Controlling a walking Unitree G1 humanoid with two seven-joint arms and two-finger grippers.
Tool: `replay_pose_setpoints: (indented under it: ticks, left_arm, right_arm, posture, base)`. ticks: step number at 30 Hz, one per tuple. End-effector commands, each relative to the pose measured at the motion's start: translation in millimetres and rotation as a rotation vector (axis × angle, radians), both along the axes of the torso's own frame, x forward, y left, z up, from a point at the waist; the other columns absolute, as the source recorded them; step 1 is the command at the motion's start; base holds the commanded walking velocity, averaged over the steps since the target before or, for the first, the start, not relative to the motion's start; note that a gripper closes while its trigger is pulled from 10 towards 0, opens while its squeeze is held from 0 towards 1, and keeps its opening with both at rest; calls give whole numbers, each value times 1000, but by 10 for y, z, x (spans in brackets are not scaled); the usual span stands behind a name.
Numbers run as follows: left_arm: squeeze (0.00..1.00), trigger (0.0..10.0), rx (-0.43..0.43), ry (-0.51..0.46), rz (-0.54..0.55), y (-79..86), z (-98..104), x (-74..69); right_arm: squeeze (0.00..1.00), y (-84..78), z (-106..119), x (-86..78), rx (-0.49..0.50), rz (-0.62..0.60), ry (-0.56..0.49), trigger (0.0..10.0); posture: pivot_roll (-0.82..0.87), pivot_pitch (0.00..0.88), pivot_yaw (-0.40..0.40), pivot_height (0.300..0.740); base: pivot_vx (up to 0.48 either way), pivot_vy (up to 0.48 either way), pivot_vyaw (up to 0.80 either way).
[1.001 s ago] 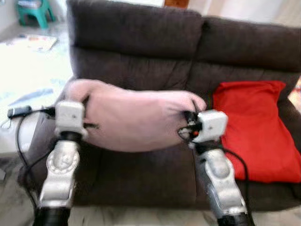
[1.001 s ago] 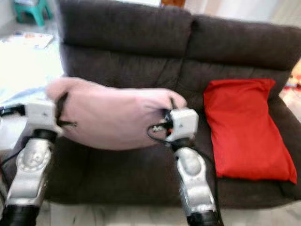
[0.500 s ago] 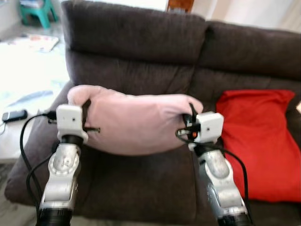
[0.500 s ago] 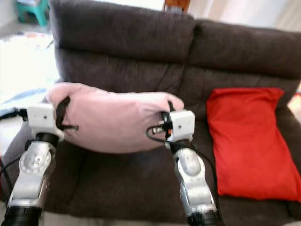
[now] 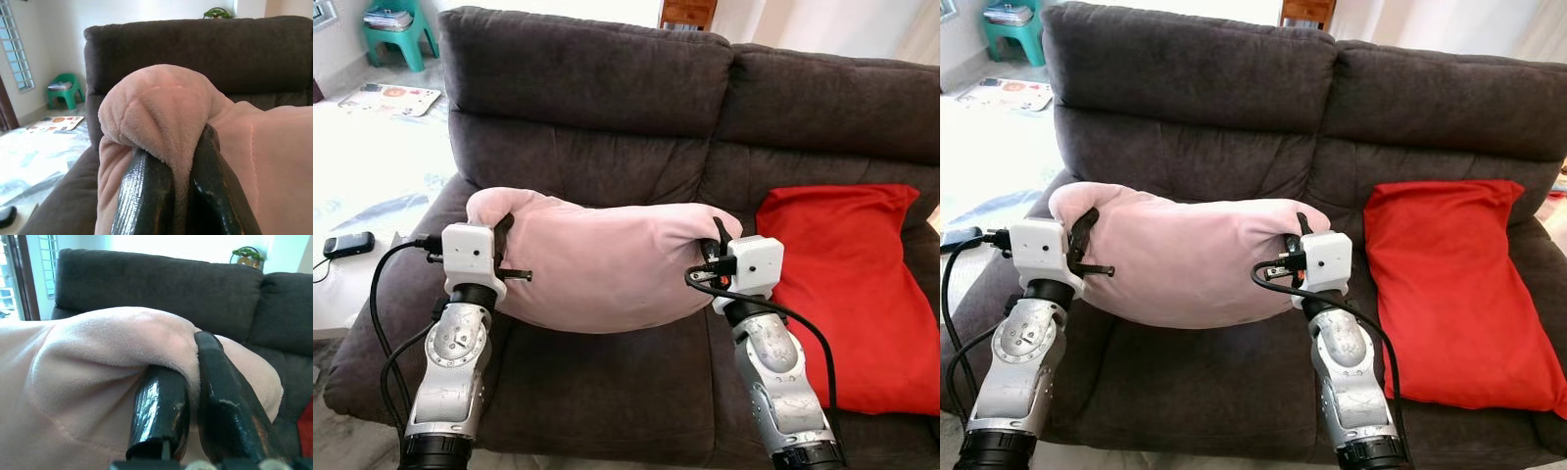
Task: Move the pillow to the sofa from floor
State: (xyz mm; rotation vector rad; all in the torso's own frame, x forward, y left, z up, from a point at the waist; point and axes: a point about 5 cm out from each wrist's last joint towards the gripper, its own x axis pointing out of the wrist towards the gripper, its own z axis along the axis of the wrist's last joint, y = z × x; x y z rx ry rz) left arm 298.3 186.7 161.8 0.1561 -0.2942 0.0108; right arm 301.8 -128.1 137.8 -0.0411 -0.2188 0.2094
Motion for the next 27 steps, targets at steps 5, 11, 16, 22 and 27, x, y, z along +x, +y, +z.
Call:
replay_pose_setpoints:
  ticks: [5,11,16,22,27]
  left_arm:
    - [0,10000,-8,-26,-5,-5,74,3]
    - [0,10000,-5,-20,-3,-2,60,-6]
    - [0,10000,4,-18,-12,-10,50,-13]
    - [0,10000,-3,-1,-34,-50,15,-35]
    - [0,10000,-5,6,-46,-67,7,-31]
  right_arm:
    - [0,-5,102,10,15,-8,-41,10000]
    - [0,-7,92,6,14,-10,-35,10000]
    - [0,-6,85,9,13,-14,-30,10000]
    - [0,-1,77,-5,15,-16,-26,10000]
    - [0,-14,72,0,12,-20,-23,10000]
  posture:
    - [134,67,-99,740]
    - [135,71,-99,740]
    - [136,71,-99,740]
    - [137,74,-98,740]
    - [136,75,-98,740]
  base:
    - [0,313,0]
    - [0,466,0]
    - [0,355,0]
    - [0,0,0]
    - [0,0,0]
